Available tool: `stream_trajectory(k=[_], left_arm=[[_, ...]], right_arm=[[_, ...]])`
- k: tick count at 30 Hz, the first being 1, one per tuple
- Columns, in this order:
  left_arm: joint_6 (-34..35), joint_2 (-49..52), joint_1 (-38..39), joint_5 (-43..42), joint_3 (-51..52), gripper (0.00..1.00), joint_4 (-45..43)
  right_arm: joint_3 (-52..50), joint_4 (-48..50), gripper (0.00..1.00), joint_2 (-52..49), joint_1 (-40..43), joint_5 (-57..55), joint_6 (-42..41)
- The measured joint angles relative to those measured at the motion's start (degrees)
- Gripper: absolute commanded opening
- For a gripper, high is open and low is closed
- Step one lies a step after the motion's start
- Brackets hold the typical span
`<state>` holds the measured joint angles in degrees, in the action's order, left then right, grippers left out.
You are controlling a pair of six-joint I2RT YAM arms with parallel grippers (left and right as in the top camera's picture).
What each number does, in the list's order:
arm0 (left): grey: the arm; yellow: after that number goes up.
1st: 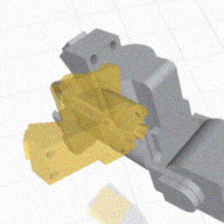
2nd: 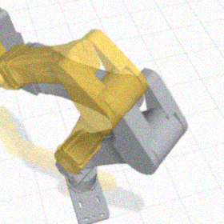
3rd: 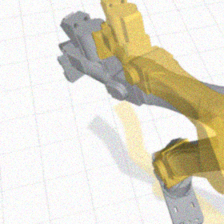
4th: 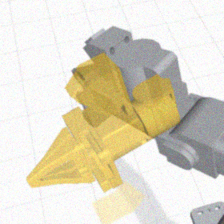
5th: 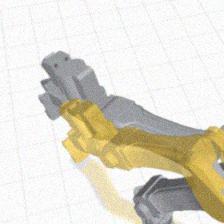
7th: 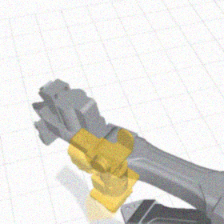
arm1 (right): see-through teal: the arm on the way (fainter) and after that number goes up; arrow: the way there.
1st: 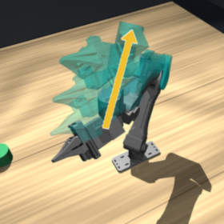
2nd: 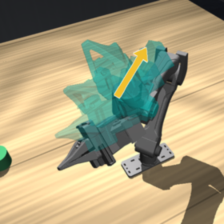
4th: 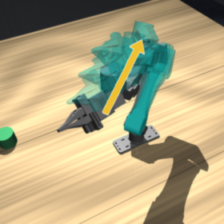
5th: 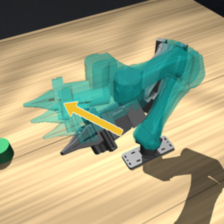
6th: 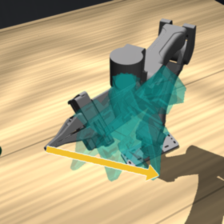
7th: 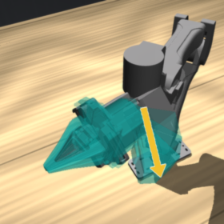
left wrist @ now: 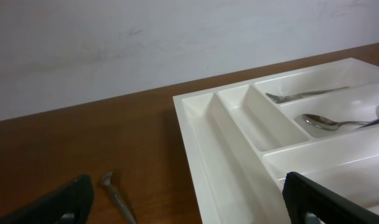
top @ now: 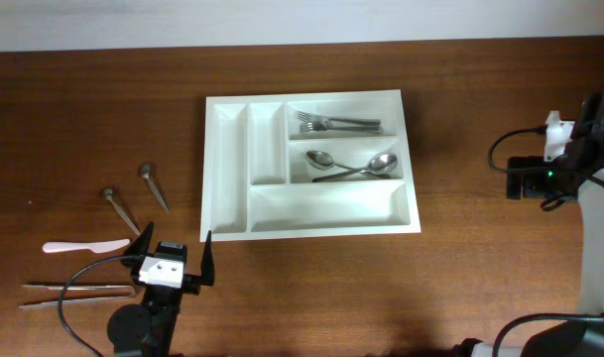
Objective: Pack container
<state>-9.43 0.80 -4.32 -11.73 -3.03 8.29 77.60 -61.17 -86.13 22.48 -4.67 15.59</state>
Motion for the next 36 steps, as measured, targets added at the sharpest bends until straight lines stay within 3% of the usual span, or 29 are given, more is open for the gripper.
stream_trajectory(k=[12, 25, 36], left_arm=[[0.0, 0.0, 0.0, 0.0, 0.0, 0.99, 0.0], [0.0, 0.0, 0.0, 0.0, 0.0, 0.99, 0.0], [0.0, 0.0, 0.0, -3.0, 0.0, 0.99, -1.5]], right_arm=[[-7.7, 16.3, 0.99, -0.3, 0.4, 0.0, 1.7], [-10.0, 18.4, 0.99, -7.1, 9.4, -2.2, -0.2], [-10.0, 18.4, 0.99, -7.1, 9.8, -2.2, -0.7]])
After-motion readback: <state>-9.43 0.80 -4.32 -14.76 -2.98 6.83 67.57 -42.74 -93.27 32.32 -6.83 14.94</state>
